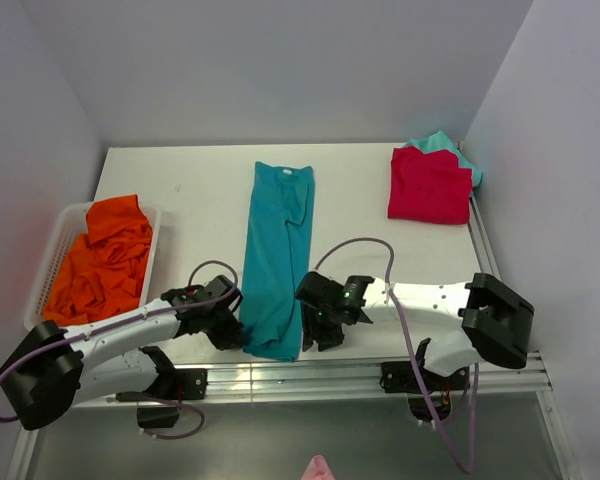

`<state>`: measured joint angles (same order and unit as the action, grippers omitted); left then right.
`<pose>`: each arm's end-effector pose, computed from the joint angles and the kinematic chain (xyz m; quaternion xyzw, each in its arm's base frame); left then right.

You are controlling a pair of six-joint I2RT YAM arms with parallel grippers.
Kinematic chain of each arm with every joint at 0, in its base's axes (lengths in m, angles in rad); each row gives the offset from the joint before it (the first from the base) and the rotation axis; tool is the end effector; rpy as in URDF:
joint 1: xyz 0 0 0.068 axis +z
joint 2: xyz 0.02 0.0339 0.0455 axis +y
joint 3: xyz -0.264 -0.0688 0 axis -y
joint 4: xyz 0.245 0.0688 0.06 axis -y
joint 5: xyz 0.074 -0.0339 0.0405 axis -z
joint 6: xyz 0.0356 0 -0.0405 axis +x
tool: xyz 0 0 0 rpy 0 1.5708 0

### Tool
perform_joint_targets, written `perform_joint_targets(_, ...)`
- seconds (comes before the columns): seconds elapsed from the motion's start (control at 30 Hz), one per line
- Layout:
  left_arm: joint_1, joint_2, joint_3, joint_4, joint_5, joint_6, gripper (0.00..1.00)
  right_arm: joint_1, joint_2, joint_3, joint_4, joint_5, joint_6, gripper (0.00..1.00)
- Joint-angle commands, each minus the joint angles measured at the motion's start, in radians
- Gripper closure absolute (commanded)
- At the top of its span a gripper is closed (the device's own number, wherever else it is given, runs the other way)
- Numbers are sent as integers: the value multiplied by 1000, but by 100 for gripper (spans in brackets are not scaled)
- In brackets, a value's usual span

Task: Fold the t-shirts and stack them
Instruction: Fold the tshirt

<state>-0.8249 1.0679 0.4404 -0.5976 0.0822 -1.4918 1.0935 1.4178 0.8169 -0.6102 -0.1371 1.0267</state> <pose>0.1088 -0.1220 0.1465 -0.3155 0.9324 -0.1737 0.0318 0.1125 0.2281 0.1831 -0.0450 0.9806 0.1886 0.0284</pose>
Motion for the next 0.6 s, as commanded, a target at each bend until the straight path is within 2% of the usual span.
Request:
perform_joint_targets(0.0,-22,38,52,50,-18,-70,100,26,-46,-96,114,-10,104,51)
perform_joint_targets(0.13,-54,67,75,55,-24,-91,100,52,-22,-137,174,11,125,52)
perform_joint_targets(0.3,-95,90,81,67,-33,-119,100,74,39,-102,207,42,124,52)
perform_joint_targets(0.57,-137,103,87,42,-53,-130,100,91,-11,-113,194,76,131,53)
